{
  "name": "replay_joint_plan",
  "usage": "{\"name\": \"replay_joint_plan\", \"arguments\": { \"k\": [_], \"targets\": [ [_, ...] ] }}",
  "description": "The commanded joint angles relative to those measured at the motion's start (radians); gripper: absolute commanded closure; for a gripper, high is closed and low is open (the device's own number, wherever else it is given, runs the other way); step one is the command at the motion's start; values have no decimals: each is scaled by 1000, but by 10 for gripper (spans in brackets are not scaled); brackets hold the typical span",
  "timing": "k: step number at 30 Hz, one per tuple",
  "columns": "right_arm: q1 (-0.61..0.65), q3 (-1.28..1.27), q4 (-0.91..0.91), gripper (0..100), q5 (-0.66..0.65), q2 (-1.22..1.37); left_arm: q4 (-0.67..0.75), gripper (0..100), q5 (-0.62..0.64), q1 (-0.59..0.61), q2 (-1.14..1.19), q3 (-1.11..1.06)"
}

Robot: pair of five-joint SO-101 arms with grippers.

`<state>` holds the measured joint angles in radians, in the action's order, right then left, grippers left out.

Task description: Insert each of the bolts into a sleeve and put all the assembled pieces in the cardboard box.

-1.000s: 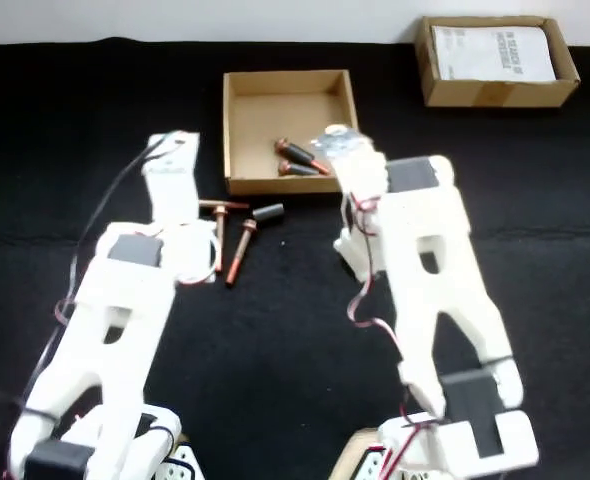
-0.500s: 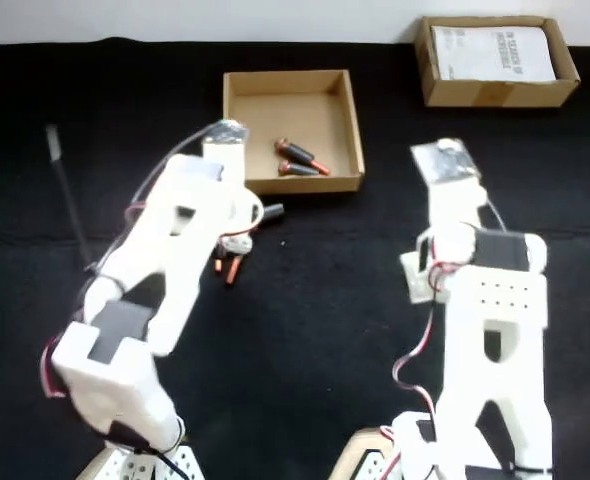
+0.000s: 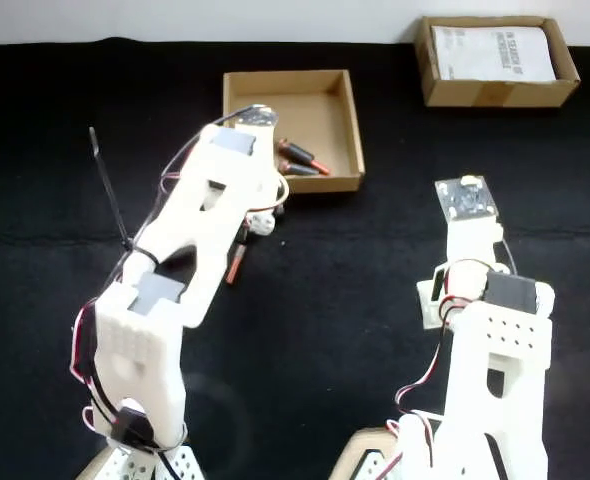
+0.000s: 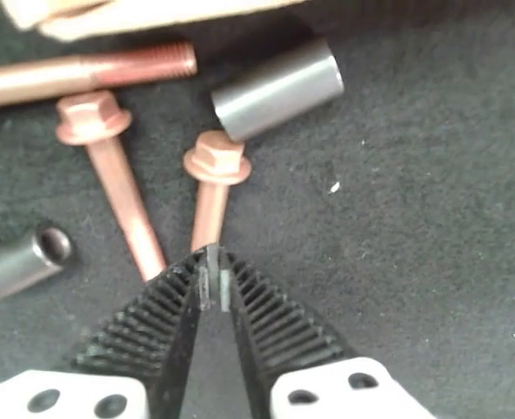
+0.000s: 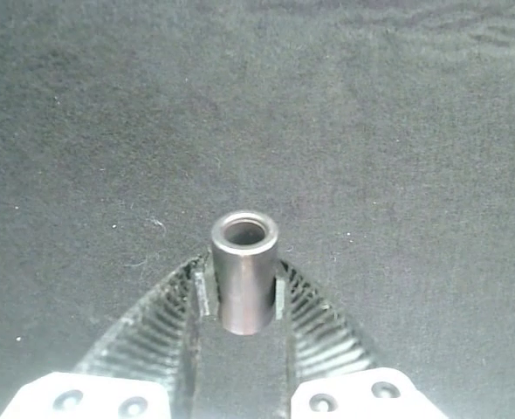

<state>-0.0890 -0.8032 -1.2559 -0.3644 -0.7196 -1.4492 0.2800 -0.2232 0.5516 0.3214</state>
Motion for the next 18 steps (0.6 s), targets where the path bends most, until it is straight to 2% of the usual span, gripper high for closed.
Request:
{"name": "replay_joint_plan", "arguments": {
  "k": [1,4,13,18],
  "targets": [
    [-7,4,12,992,-12,-35,-49,868,-15,-8,30,74],
    [-7,5,13,992,-12,-33,-74,816,-17,-5,68,111],
    [-7,5,21,992,-12,-27,-69,816,-20,2,173,179],
    [-10,-2,62,992,-12,-25,-104,816,-87,16,200,240]
  ]
}}
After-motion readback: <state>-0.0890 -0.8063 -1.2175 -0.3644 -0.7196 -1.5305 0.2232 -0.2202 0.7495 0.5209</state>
